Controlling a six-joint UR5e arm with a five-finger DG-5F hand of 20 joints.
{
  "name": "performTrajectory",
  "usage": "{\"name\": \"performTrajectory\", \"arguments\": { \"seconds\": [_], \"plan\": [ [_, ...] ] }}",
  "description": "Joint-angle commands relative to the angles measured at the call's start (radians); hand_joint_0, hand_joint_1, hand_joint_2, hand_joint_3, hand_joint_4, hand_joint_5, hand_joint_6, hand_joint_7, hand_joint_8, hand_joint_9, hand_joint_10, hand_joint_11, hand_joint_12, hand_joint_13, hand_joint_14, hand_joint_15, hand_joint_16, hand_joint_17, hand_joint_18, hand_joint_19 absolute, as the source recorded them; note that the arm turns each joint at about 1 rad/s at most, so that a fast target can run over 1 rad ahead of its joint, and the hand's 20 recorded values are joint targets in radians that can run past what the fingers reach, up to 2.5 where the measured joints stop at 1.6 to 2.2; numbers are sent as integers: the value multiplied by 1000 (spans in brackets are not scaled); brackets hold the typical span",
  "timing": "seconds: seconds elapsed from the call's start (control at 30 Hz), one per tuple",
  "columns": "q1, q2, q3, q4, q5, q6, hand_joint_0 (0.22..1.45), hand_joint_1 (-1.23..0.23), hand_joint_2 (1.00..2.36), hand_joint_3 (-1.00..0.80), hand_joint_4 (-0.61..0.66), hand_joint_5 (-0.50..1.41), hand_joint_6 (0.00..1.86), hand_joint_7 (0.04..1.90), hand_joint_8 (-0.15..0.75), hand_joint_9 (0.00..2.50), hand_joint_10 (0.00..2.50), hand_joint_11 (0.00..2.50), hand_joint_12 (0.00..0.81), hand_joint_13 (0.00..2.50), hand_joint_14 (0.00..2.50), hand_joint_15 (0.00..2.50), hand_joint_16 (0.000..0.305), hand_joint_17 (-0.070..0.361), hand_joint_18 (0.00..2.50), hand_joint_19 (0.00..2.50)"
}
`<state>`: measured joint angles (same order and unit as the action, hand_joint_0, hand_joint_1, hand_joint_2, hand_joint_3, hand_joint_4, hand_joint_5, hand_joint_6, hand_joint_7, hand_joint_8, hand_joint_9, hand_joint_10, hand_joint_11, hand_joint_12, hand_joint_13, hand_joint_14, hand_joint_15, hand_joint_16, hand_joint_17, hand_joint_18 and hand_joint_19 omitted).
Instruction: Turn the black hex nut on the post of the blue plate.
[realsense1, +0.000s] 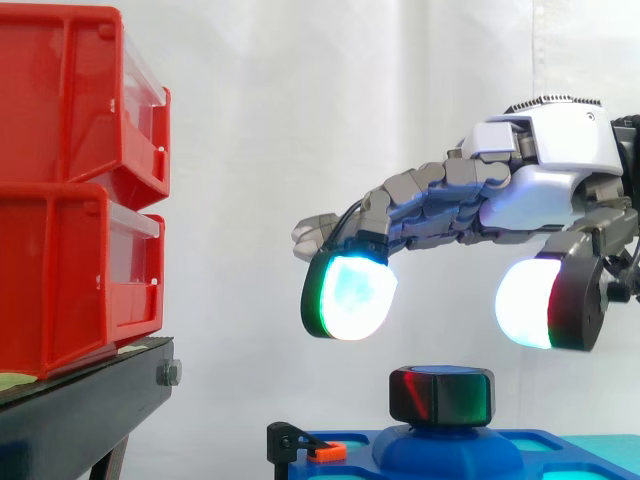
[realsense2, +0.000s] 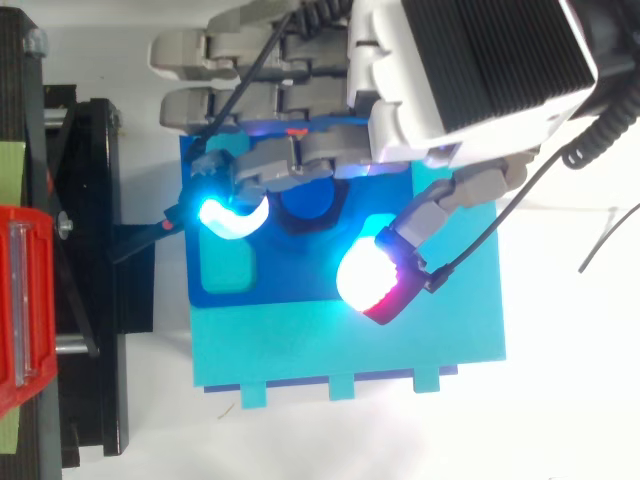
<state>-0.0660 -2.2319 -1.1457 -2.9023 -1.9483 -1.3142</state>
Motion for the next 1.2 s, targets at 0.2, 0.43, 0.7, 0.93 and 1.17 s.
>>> {"name": "performTrajectory", "arguments": {
  "seconds": [0.2, 0.43, 0.7, 0.93, 1.17],
  "plan": [
    [11, 0, -12, 14, 11, 6, 524, -785, 1000, -500, 146, -256, 503, 821, 198, 42, 0, 0, 330, 0, 0, 0, 46, 104, 0, 361],
    [11, -18, -14, 17, 8, 6, 524, -781, 1000, -500, 143, -257, 503, 819, 198, 40, 0, 0, 332, 0, 0, 0, 46, 104, 0, 369],
    [3, -43, -11, 57, -1, 21, 507, -735, 1000, -500, 155, -252, 503, 818, 207, 53, 0, 0, 338, 0, 0, 0, 47, 106, 0, 376],
    [2, -43, -11, 52, -1, 21, 492, -661, 1000, -500, 174, -244, 503, 839, 215, 62, 0, 0, 344, 0, 0, 0, 48, 108, 0, 384],
    [3, -43, -19, 55, 0, 16, 481, -641, 1000, -500, 204, -229, 504, 852, 227, 100, 0, 0, 350, 0, 0, 0, 50, 112, 0, 361]
  ]
}}
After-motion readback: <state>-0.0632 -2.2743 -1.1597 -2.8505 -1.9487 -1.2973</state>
